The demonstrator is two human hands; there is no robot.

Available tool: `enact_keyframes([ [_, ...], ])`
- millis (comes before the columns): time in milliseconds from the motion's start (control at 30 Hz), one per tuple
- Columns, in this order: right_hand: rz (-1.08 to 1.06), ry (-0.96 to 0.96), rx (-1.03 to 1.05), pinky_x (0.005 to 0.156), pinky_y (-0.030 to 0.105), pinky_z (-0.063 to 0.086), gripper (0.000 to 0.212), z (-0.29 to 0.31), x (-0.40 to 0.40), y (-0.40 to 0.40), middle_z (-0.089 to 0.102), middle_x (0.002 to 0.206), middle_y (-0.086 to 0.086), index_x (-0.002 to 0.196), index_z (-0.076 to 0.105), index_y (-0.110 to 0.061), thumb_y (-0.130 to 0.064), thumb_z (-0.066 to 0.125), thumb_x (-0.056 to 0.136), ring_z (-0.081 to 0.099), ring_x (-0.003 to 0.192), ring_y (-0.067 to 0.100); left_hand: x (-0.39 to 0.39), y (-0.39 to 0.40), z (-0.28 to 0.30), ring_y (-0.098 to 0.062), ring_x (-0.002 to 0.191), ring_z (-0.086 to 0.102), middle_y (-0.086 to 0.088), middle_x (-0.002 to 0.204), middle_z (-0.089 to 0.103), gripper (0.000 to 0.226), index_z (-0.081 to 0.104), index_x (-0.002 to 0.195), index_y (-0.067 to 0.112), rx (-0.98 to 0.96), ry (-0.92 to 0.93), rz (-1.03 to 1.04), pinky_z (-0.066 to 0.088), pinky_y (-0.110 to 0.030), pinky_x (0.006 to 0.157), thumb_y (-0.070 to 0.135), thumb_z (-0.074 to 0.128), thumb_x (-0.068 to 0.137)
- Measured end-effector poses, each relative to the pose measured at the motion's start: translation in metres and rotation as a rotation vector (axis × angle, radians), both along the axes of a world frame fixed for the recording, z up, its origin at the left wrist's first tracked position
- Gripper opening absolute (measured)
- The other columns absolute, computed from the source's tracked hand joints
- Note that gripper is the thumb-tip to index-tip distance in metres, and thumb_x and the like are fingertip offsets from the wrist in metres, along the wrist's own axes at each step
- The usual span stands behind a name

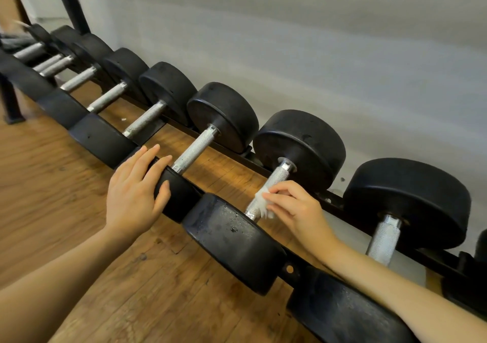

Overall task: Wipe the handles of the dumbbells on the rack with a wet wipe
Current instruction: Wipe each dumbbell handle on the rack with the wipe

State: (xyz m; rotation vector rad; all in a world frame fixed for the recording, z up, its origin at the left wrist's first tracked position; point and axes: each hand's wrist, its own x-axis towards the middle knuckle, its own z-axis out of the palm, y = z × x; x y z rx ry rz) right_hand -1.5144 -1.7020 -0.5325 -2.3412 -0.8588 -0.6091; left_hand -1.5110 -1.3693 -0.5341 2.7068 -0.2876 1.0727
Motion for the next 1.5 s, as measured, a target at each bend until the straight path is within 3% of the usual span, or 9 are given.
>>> enact_keyframes([
  [100,0.008,0.035,0.027,0.091,0.013,0.046,0.026,0.002,-0.002,0.002,0.058,0.111,0.0,0.112,0.067,-0.006,-0.019,0.057,0.092,0.053,0.103,0.003,0.001,0.0,0.0,-0.037,0.137,0.042,-0.015,0.146,0.049,0.049,0.059,0.133,0.009,0.007,-0.001,0.004,0.038,-0.055,0.107,0.033,0.041,0.094],
  [200,0.122,0.008,-0.119,0.096,0.018,0.046,0.031,0.002,-0.01,0.005,0.058,0.118,0.003,0.119,0.065,-0.008,-0.016,0.058,0.09,0.052,0.111,0.009,-0.001,-0.001,0.0,-0.036,0.138,0.041,-0.016,0.146,0.049,0.049,0.059,0.133,0.009,0.011,0.005,0.014,0.037,-0.053,0.107,0.033,0.041,0.094],
  [400,0.061,-0.03,-0.066,0.085,0.032,0.055,0.03,0.004,-0.006,0.004,0.059,0.117,0.004,0.116,0.067,-0.009,-0.021,0.058,0.09,0.055,0.105,0.012,-0.001,0.0,0.0,-0.036,0.138,0.041,-0.016,0.146,0.049,0.049,0.058,0.133,0.008,0.025,0.012,0.014,0.036,-0.052,0.108,0.032,0.041,0.094],
  [567,0.125,-0.005,-0.085,0.081,0.039,0.057,0.036,-0.001,-0.008,0.007,0.055,0.119,0.002,0.116,0.065,-0.011,-0.031,0.046,0.093,0.058,0.106,0.019,-0.002,0.0,0.001,-0.036,0.138,0.041,-0.016,0.145,0.049,0.049,0.059,0.133,0.008,0.032,0.02,0.022,0.036,-0.051,0.108,0.032,0.042,0.093],
  [1000,0.103,-0.007,-0.079,0.078,0.036,0.057,0.031,-0.004,-0.008,0.009,0.06,0.119,0.002,0.117,0.067,-0.012,-0.022,0.06,0.089,0.058,0.102,0.016,-0.003,-0.002,0.004,-0.035,0.14,0.038,-0.015,0.149,0.046,0.05,0.055,0.137,0.01,0.056,0.058,0.055,0.034,-0.049,0.111,0.032,0.042,0.095],
  [1200,0.154,0.019,-0.063,0.077,0.039,0.056,0.034,-0.008,-0.007,0.013,0.06,0.119,0.0,0.119,0.066,-0.015,-0.033,0.048,0.095,0.06,0.101,0.017,-0.006,-0.002,0.004,-0.037,0.141,0.036,-0.015,0.151,0.043,0.05,0.052,0.141,0.012,0.072,0.11,0.088,0.032,-0.049,0.112,0.033,0.039,0.098],
  [1333,0.077,0.052,0.01,0.08,0.04,0.055,0.031,-0.008,-0.002,0.01,0.059,0.119,-0.003,0.118,0.067,-0.016,-0.031,0.053,0.095,0.059,0.103,0.017,-0.01,-0.011,0.004,-0.036,0.143,0.032,-0.016,0.155,0.038,0.051,0.05,0.144,0.016,0.013,0.151,0.163,0.028,-0.048,0.115,0.036,0.036,0.099],
  [1500,0.132,-0.012,-0.073,0.078,0.039,0.056,0.033,-0.008,-0.005,0.013,0.061,0.12,0.0,0.12,0.066,-0.012,-0.027,0.052,0.095,0.06,0.101,0.019,-0.015,-0.021,0.003,-0.033,0.147,0.024,-0.013,0.159,0.031,0.054,0.041,0.15,0.021,-0.02,0.206,0.245,0.023,-0.051,0.119,0.042,0.031,0.101],
])
